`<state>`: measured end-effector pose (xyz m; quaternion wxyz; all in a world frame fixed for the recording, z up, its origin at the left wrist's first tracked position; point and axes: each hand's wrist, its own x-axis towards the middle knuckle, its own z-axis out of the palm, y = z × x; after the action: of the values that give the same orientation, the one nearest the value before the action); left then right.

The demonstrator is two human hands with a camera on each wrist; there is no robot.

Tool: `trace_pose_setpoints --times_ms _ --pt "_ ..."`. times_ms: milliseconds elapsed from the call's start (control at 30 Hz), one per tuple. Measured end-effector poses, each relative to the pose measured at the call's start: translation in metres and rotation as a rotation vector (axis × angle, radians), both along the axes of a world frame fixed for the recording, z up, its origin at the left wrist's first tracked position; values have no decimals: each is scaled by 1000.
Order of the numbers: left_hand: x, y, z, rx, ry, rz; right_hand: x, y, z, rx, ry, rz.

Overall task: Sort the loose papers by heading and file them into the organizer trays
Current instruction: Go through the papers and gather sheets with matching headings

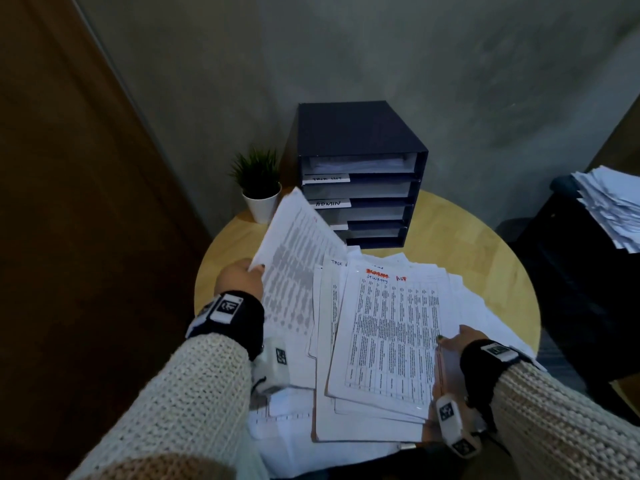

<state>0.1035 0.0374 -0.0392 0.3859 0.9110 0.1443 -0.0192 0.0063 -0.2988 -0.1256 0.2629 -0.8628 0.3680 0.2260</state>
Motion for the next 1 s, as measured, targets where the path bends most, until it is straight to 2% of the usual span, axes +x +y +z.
trace_pose_setpoints --times_ms 200,367,467,567,700,867,1000 --pt "7 10 49 -92 -255 61 -1 -2 -2 -12 -35 2" --pt "2 13 73 -155 -456 121 -4 -10 -3 -22 -92 -26" --pt "3 20 80 -217 -518 84 -7 -18 1 -54 -109 -76" --pt "2 22 68 -176 -409 42 -8 -27 2 -63 -122 -107" --pt "-1 20 18 -172 -165 9 -9 -32 3 -36 -120 -112" --pt "-11 8 -51 47 220 -115 -6 -33 1 24 -140 -69" --pt "-21 -12 -86 100 338 -221 -1 -30 1 14 -65 -18"
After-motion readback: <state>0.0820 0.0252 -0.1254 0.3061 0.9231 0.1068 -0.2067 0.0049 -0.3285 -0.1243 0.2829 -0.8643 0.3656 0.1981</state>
